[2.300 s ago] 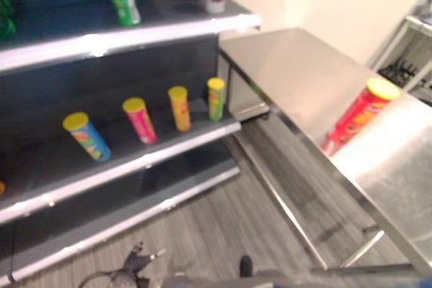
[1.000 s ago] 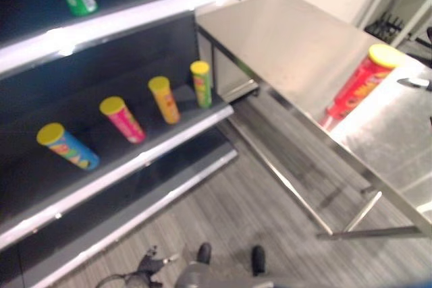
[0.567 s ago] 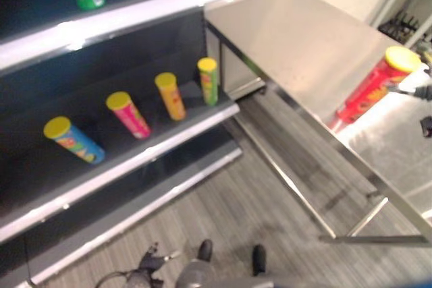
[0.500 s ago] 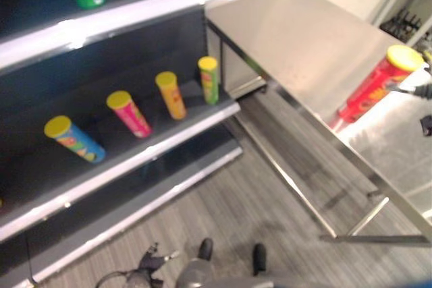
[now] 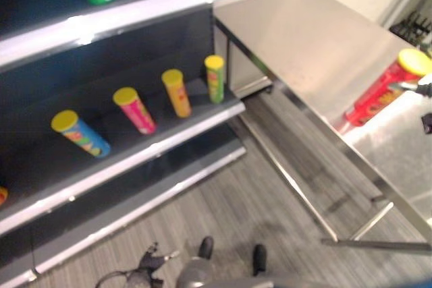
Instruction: Put the goods on the table back onto the shelves and tidy them up.
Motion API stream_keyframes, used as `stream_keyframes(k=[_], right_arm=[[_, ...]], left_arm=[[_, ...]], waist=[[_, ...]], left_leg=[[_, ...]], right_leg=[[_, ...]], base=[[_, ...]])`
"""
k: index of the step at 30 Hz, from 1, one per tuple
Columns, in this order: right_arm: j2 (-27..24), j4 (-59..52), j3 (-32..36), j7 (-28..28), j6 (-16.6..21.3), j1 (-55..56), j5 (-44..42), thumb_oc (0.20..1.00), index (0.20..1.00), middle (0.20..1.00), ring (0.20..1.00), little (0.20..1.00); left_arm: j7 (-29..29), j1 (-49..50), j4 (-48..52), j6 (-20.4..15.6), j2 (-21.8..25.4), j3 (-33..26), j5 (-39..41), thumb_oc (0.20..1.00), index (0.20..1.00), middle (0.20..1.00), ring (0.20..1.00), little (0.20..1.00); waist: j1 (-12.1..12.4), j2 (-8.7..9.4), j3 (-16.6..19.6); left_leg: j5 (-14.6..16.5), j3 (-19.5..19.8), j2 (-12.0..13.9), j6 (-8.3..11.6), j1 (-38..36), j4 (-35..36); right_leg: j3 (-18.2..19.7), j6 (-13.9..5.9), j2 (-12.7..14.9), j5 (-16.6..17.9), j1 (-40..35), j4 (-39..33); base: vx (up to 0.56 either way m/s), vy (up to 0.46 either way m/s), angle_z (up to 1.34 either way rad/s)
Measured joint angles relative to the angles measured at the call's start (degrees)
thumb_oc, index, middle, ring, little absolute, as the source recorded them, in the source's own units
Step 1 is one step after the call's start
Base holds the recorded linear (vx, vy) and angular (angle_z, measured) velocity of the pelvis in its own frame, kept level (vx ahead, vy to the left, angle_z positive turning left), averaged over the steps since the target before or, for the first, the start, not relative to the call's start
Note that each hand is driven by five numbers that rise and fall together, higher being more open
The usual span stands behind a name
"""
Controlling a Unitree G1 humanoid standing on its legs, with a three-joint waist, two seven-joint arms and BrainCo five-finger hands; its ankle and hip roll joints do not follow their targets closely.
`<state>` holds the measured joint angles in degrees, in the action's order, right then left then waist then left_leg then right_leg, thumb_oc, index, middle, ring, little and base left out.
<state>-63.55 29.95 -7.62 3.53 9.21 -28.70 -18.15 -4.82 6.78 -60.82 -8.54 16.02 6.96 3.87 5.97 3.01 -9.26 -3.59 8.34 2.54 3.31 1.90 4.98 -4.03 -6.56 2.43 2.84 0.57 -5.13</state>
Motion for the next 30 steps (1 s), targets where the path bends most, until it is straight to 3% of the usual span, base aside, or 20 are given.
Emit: stream_keyframes(k=[1, 2, 15, 20, 26, 28, 29, 30], right_arm=[[0.00, 0.15, -0.09, 0.00, 0.00, -0.28, -0.01, 0.931, 0.931, 0.931, 0.931, 0.931], [0.00, 0.43, -0.42, 0.00, 0.01, -0.71, -0.02, 0.200, 0.200, 0.200, 0.200, 0.200], [0.06, 2.78, -3.12, -0.67, -0.13, -4.03, -1.04, 0.200, 0.200, 0.200, 0.200, 0.200], [3.71, -8.53, 2.96, -0.18, 0.01, 3.57, -1.50, 0.200, 0.200, 0.200, 0.200, 0.200], [5.13, -20.99, 11.79, 0.78, 1.21, 11.21, -1.55, 0.200, 0.200, 0.200, 0.200, 0.200], [5.16, -25.15, 14.51, 1.37, 1.66, 12.91, -1.17, 0.200, 0.200, 0.200, 0.200, 0.200], [5.18, -26.49, 14.98, 1.41, 2.27, 12.77, -0.95, 0.200, 0.200, 0.200, 0.200, 0.200], [5.15, -28.40, 15.48, 1.85, 2.55, 12.81, -0.88, 0.200, 0.200, 0.200, 0.200, 0.200]], left_arm=[[0.00, 0.00, 0.02, 0.00, 0.00, 0.00, 0.00, 1.000, 1.000, 1.000, 1.000, 1.000], [0.00, -0.02, 0.01, 0.00, 0.00, 0.00, 0.00, 1.000, 1.000, 1.000, 1.000, 1.000], [-0.02, -0.23, 0.03, 0.01, 0.02, 0.39, 0.01, 1.000, 1.000, 1.000, 1.000, 1.000], [-0.24, -0.31, 0.44, 0.15, 0.03, -0.47, 0.30, 1.000, 1.000, 1.000, 1.000, 1.000], [-0.71, -0.77, 3.10, 0.02, 0.09, -2.67, 2.25, 1.000, 1.000, 1.000, 1.000, 1.000], [-0.58, -0.97, 3.95, -0.01, -0.10, -2.98, 2.24, 1.000, 1.000, 1.000, 1.000, 1.000], [-0.52, -1.08, 3.70, -0.01, -0.24, -2.91, 2.25, 1.000, 1.000, 1.000, 1.000, 1.000], [-0.50, -1.34, 3.95, -0.11, -0.59, -3.10, 2.24, 1.000, 1.000, 1.000, 1.000, 1.000]], waist=[[0.02, 0.00, 0.00], [0.04, 0.01, 0.00], [0.70, 0.08, -0.05], [0.76, -0.08, -0.33], [1.95, -1.65, -2.60], [0.93, -2.20, -3.52], [1.84, -2.82, -3.86], [1.57, -2.99, -4.00]], left_leg=[[0.00, 0.07, 0.00, 0.00, 0.00, 0.00], [0.00, 0.29, -0.01, 0.00, -0.03, 0.00], [-0.09, 0.43, -0.04, 0.11, -0.04, -0.01], [-0.15, 0.81, -0.01, 0.21, -0.35, -0.01], [-1.00, 4.33, 0.07, 1.12, 0.05, -0.04], [-1.60, 7.96, 0.05, 2.03, 0.15, 0.05], [-2.08, 9.58, 0.15, 2.39, 0.50, -0.14], [-3.05, 11.41, -0.29, 3.76, 2.45, -1.41]], right_leg=[[-0.01, -0.01, 0.00, -0.01, -0.01, 0.00], [-0.05, -0.06, -0.01, -0.04, -0.07, 0.00], [-0.46, -0.13, 0.00, -0.09, -0.24, 0.01], [-0.90, -0.31, -0.10, -0.32, -0.81, 0.03], [-0.16, 0.21, -1.54, -1.49, -2.43, 0.08], [-2.42, 1.44, -1.95, -2.30, -4.00, 0.02], [-3.73, 1.77, -2.73, -2.48, -4.44, 0.13], [-3.98, 1.89, -3.61, -3.20, -4.46, 0.15]], base=[[0.00, 0.000, 0.00], [0.00, 0.000, 0.00], [-0.02, -0.007, 0.01], [-0.07, -0.063, 0.05], [-0.14, -0.170, 0.30], [-0.22, -0.176, 0.80], [-0.23, -0.130, 1.05], [-0.19, -0.057, 1.26]])
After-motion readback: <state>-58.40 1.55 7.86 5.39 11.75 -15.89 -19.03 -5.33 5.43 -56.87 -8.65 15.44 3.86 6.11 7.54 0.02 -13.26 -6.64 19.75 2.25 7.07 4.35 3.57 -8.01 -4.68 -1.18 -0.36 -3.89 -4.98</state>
